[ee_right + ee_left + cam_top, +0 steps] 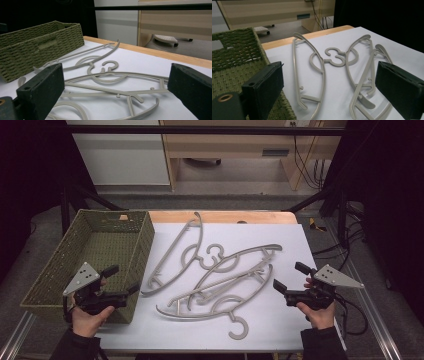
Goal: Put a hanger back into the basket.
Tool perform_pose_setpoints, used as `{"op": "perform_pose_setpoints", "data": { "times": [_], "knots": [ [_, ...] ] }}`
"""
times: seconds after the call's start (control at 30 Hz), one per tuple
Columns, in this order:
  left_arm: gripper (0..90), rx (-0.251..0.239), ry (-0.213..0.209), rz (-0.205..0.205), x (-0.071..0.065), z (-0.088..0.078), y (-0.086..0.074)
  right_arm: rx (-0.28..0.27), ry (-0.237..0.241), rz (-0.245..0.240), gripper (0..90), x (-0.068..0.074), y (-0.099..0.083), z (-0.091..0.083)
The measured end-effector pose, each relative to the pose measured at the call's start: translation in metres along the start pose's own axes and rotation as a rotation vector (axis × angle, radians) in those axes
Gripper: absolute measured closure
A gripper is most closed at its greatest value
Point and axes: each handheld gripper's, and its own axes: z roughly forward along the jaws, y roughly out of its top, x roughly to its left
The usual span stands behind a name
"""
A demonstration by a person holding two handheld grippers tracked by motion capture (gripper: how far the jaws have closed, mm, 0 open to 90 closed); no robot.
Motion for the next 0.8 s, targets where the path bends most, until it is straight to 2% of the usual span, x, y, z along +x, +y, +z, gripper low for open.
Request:
{"op": "perform_pose_setpoints", "data": {
  "times": [0.13, 0.4, 0.43, 0.53, 0.63, 0.67, 0.7, 0.77, 0.8],
  "knots": [
    [8.0, 0.016, -0.008, 0.013, -0.005, 0.003, 0.001, 0.002, 0.0, -0.001, 1.3, 0.0, 0.0, 0.0],
    [9.7, 0.078, -0.043, 0.054, -0.025, 0.018, 0.001, 0.007, 0.014, -0.011, 1.3, 0.003, 0.001, 0.001],
    [10.1, 0.104, -0.062, 0.077, -0.031, 0.023, 0.001, 0.014, 0.015, -0.018, 1.3, 0.004, 0.002, 0.002],
    [10.7, 0.12, -0.077, 0.097, -0.037, 0.027, 0.001, 0.023, 0.015, -0.026, 1.2, 0.006, 0.002, 0.003],
    [12.1, 0.163, -0.126, 0.128, -0.052, 0.037, -0.001, 0.027, 0.027, -0.026, 1.2, 0.008, 0.003, 0.004],
    [12.3, 0.163, -0.126, 0.128, -0.052, 0.037, -0.001, 0.029, 0.027, -0.025, 1.3, 0.009, 0.003, 0.004],
    [12.9, 0.197, -0.144, 0.147, -0.059, 0.043, -0.003, 0.031, 0.029, -0.029, 1.2, 0.009, 0.003, 0.005],
    [13.3, 0.228, -0.157, 0.17, -0.066, 0.049, -0.005, 0.038, 0.03, -0.029, 1.2, 0.009, 0.003, 0.006],
    [13.9, 0.228, -0.157, 0.17, -0.066, 0.049, -0.005, 0.039, 0.033, -0.029, 1.2, 0.01, 0.003, 0.006]
  ]
}}
